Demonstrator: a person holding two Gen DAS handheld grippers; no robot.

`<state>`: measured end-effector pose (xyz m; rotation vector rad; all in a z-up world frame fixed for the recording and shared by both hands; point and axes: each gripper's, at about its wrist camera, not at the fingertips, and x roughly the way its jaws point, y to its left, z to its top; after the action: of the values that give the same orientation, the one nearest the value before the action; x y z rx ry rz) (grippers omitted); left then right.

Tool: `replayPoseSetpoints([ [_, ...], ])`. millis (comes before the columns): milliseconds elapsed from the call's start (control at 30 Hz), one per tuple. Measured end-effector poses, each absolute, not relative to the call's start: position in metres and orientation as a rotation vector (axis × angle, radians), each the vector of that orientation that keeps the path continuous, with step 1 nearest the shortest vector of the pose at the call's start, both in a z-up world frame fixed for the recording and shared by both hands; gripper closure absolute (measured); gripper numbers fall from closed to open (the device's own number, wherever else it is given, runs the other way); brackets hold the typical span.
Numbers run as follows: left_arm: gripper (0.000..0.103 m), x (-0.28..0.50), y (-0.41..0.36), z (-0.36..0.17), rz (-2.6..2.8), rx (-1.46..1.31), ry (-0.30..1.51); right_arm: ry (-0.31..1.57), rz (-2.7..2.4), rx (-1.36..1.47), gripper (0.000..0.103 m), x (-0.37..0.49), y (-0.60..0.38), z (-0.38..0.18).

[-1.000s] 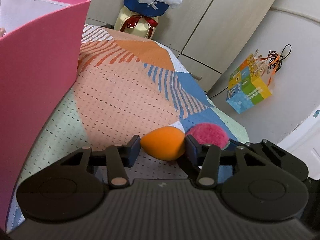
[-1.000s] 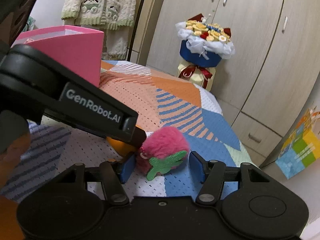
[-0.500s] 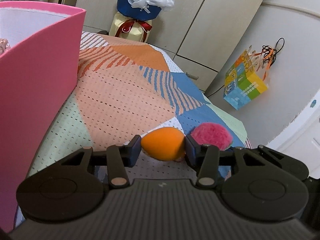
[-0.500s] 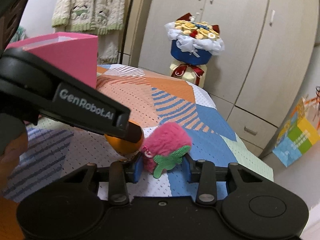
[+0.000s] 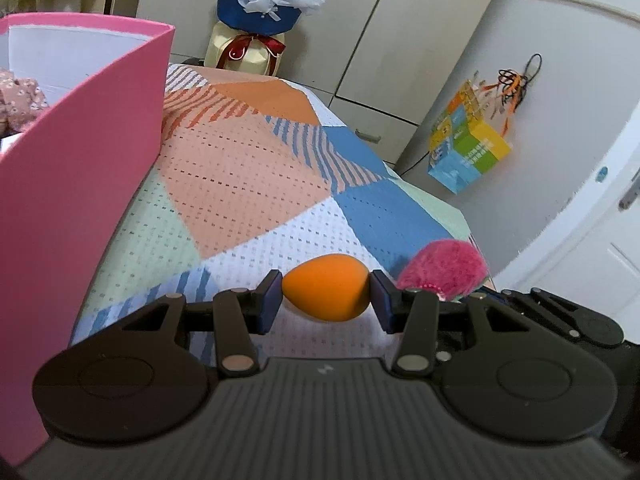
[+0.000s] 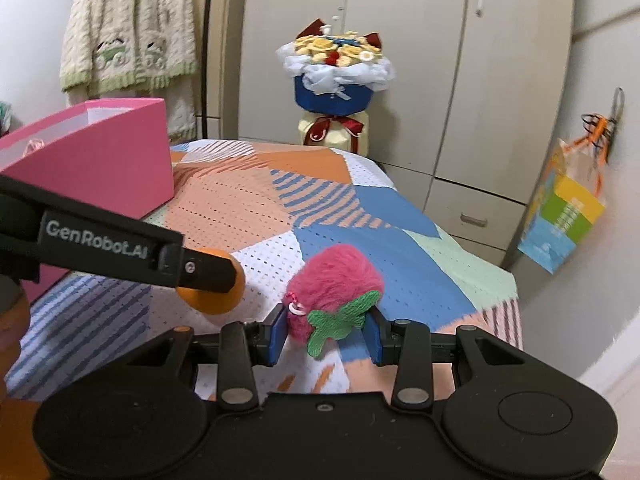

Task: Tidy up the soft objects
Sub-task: 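Grasp the orange sponge with the left tool while the right tool grasps the strawberry plush, then carry the orange sponge with the left tool while the right tool carries the strawberry plush over the box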

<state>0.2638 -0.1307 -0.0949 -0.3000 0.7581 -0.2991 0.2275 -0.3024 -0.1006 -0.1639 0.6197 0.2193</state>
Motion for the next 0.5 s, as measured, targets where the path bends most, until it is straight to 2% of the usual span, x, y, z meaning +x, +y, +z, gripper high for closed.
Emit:
replayPoseSetpoints([
  [500,0.057,0.193,-0.127,-0.073,-0.436,-0.200,0.748,0.664,0.115,-0.124,0.059,0.157,-0.309,-0.092],
])
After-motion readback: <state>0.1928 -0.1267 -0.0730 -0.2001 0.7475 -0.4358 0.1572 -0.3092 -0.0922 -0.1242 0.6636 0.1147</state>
